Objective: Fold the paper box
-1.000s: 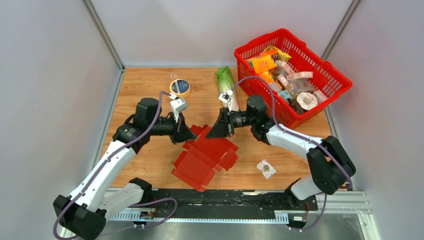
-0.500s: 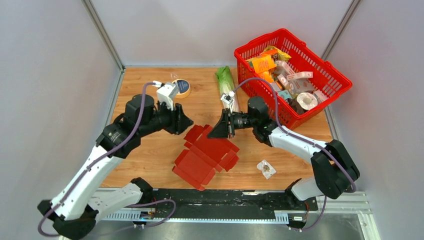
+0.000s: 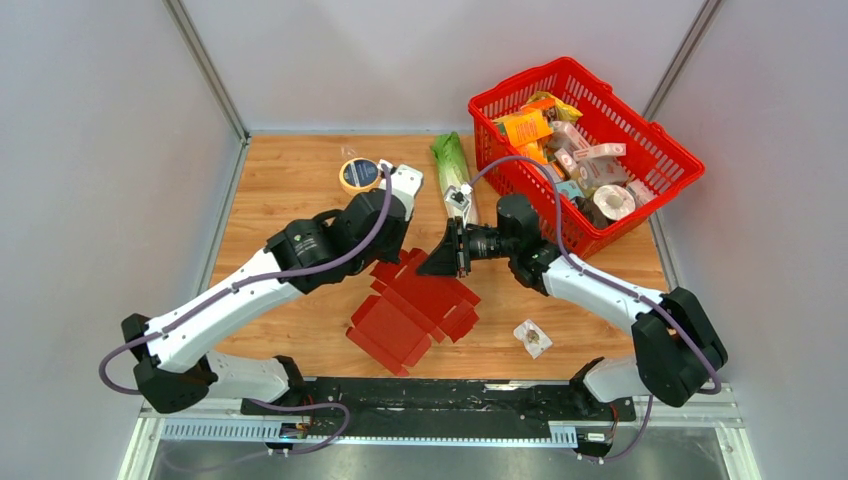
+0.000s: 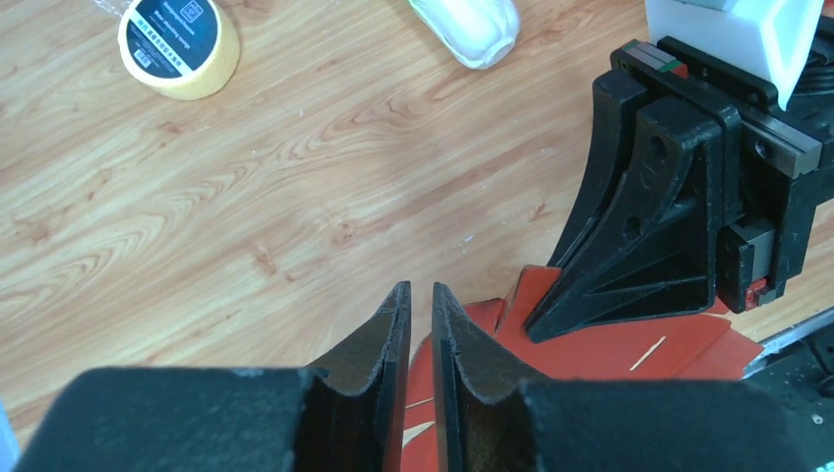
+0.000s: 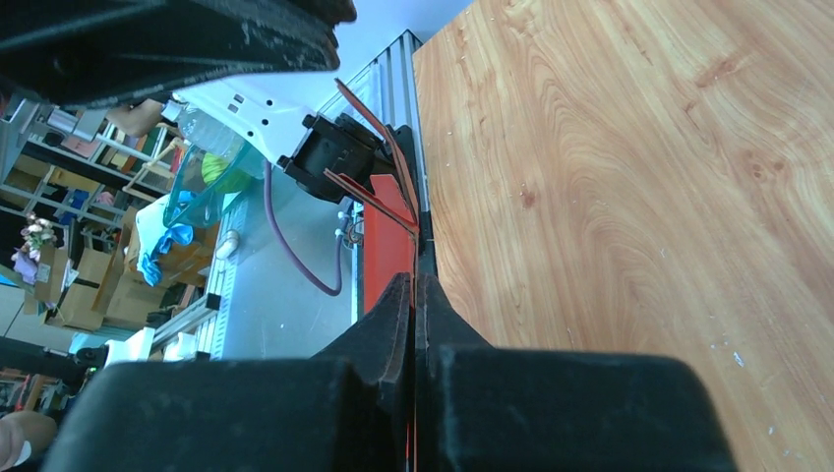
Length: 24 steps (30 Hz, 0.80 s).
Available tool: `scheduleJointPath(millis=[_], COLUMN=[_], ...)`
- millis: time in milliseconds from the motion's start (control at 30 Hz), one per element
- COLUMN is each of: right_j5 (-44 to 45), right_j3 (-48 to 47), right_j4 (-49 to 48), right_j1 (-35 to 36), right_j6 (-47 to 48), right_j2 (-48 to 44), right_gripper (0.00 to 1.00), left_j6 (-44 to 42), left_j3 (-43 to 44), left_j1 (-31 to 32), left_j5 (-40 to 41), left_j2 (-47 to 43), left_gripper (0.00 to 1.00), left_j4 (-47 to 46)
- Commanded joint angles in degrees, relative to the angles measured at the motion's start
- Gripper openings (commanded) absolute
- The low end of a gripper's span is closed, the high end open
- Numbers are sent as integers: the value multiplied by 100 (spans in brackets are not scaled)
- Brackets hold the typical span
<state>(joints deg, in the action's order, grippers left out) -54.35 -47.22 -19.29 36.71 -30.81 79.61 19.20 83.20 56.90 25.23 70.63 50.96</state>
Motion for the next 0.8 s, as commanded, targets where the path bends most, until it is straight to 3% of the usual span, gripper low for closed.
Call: scheduleJointPath(millis=[0,300,767], right_j5=[161,232,12], right_j3=[-6,29,195], right_j4=[39,39,-487], right_j1=[29,29,3], right_j6=[154,154,-144], right_j2=[-201,-254,-341], right_gripper=[0,0,0], left_j6=[-66,66,567], left_j3=[249,399,-532], left_j1=[233,751,972], left_j5=[605,623,-229], left_j2=[99,495,391], left_gripper=[21,18,17], left_j4=[11,81,-990])
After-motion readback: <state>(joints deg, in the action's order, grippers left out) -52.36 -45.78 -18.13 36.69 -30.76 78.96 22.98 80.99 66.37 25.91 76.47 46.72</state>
